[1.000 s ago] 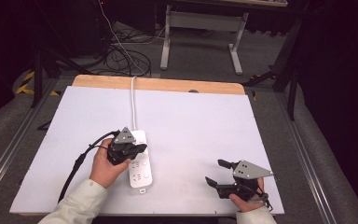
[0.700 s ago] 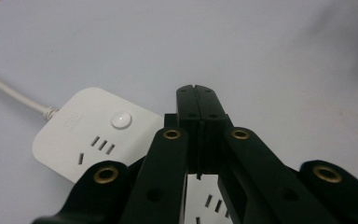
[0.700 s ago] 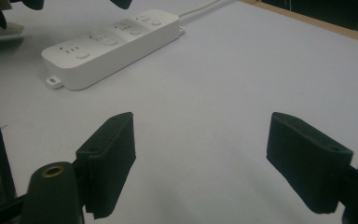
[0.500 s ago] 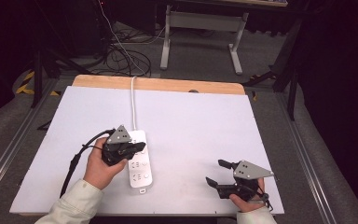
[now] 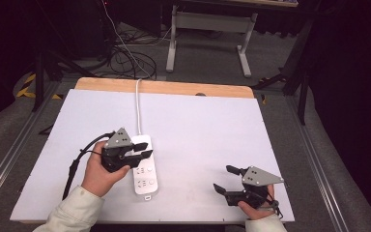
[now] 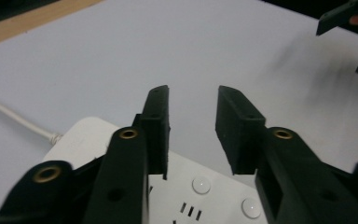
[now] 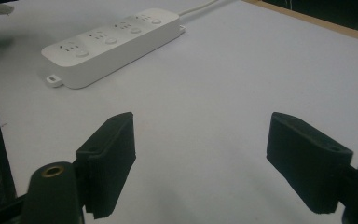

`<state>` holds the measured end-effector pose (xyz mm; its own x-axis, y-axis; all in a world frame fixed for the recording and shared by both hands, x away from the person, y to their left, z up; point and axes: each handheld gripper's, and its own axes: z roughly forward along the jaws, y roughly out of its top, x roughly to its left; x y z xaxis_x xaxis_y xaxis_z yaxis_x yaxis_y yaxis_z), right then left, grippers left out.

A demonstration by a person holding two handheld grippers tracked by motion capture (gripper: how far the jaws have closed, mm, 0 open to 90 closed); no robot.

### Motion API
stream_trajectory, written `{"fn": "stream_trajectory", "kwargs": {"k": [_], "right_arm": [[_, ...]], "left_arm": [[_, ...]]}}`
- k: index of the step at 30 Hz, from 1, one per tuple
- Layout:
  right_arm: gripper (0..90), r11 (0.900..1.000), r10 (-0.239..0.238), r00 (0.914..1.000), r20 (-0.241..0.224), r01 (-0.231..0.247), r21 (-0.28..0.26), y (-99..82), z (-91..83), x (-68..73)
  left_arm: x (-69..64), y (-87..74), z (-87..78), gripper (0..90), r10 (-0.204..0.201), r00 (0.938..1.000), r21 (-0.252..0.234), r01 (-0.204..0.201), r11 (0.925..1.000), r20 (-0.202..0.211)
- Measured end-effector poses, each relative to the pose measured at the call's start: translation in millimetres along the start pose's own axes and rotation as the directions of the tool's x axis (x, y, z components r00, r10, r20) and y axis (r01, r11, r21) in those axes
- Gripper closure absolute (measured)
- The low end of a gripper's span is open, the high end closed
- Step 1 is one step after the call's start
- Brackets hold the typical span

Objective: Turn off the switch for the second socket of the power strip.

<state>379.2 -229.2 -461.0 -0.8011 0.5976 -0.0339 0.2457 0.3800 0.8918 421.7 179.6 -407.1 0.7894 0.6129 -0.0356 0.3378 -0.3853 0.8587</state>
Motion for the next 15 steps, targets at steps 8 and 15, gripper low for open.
{"fn": "stream_trajectory", "kwargs": {"k": [8,15], "right_arm": [[24.0,1.0000,-0.003,1.0000,0.002,0.003,-0.001,0.0,-0.3,0.2],[24.1,1.0000,-0.002,1.0000,0.001,0.002,-0.003,0.1,-0.4,0.7]], "left_arm": [[0.3,-0.1,-20.2,34.3,0.007,0.9992,-0.057,-0.009,0.9984,-0.039],[0.6,-3.3,-43.4,20.4,0.000,0.9983,-0.142,-0.008,0.9899,-0.058]]}}
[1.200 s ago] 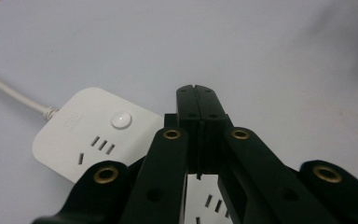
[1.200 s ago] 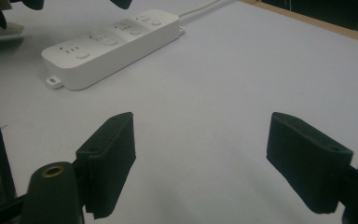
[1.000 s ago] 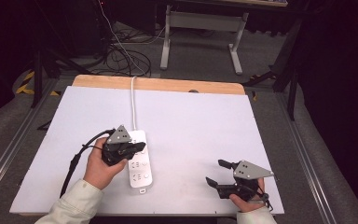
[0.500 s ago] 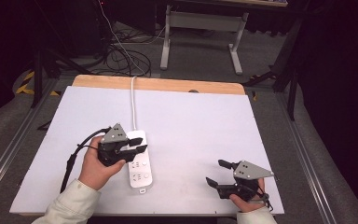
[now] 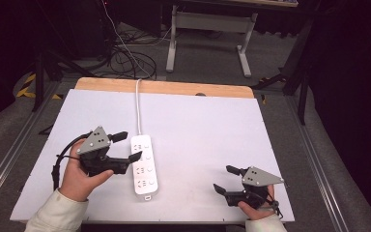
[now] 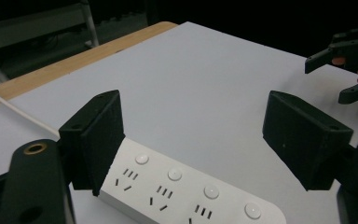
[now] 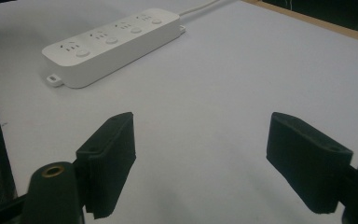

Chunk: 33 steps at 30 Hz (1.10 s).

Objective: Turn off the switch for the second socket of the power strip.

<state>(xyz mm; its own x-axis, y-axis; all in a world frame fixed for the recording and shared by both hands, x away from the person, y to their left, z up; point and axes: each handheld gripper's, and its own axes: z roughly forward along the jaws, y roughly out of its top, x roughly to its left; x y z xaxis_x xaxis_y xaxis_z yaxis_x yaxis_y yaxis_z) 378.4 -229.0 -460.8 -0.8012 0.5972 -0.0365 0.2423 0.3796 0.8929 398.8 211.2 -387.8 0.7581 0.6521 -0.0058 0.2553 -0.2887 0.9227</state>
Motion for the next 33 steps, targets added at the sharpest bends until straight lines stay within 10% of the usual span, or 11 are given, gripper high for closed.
{"fn": "stream_trajectory", "kwargs": {"k": [33], "right_arm": [[23.9,1.0000,0.003,1.0000,-0.001,-0.003,-0.003,0.1,0.0,0.0]], "left_arm": [[33.2,-68.7,-61.3,10.3,-0.028,0.9984,-0.025,0.027,0.9993,-0.049]]}}
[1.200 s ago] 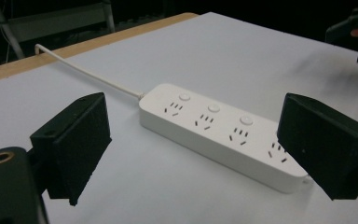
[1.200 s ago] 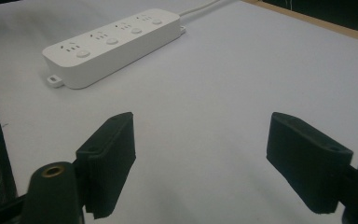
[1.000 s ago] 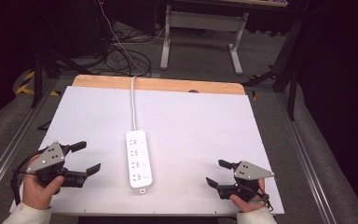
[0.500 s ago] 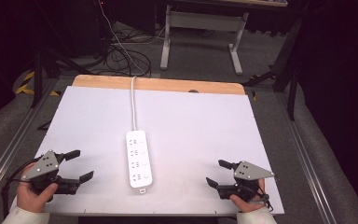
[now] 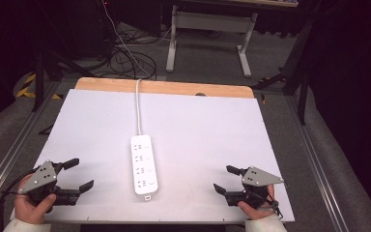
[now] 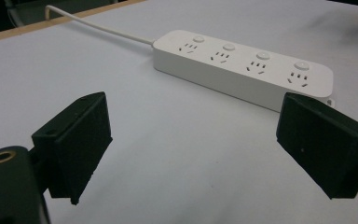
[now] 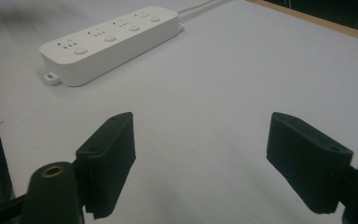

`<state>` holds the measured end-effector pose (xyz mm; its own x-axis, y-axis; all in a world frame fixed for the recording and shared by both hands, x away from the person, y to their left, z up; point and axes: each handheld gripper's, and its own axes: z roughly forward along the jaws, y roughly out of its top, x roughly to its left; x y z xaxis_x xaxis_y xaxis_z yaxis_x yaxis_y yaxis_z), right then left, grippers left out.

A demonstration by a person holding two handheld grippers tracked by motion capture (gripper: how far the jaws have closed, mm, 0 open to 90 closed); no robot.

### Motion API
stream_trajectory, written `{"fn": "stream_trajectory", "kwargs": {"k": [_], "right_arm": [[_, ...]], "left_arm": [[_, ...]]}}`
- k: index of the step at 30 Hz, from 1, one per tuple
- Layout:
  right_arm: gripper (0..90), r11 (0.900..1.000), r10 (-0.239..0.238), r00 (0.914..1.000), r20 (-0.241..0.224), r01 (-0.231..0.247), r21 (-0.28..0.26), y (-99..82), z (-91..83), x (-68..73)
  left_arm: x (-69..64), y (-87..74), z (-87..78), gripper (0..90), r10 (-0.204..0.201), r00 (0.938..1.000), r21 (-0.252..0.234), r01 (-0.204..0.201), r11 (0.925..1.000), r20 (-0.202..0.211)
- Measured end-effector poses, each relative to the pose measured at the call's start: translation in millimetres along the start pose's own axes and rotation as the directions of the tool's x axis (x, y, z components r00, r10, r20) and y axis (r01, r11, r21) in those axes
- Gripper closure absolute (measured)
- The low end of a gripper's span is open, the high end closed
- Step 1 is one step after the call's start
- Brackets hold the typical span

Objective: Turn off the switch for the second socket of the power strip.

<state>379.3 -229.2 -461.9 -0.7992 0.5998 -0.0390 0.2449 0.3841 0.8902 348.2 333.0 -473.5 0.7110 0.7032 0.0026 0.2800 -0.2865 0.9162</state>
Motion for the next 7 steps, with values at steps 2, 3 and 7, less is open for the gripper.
{"fn": "stream_trajectory", "kwargs": {"k": [2,3,7], "right_arm": [[23.9,1.0000,0.000,1.0000,-0.004,0.000,0.001,0.1,1.0,-0.3],[23.9,1.0000,0.001,1.0000,-0.005,-0.001,0.002,0.2,1.5,-0.2],[23.9,1.0000,-0.001,1.0000,-0.006,0.001,0.001,0.8,2.5,-1.0]], "left_arm": [[-0.1,0.2,-1.0,10.7,-0.018,0.9998,-0.005,0.018,0.9998,-0.001],[-0.1,0.6,-1.3,10.6,-0.017,0.9998,-0.003,0.017,0.9999,-0.005],[-2.3,1.4,0.3,8.3,-0.013,0.9999,0.003,0.013,0.9999,-0.011]]}}
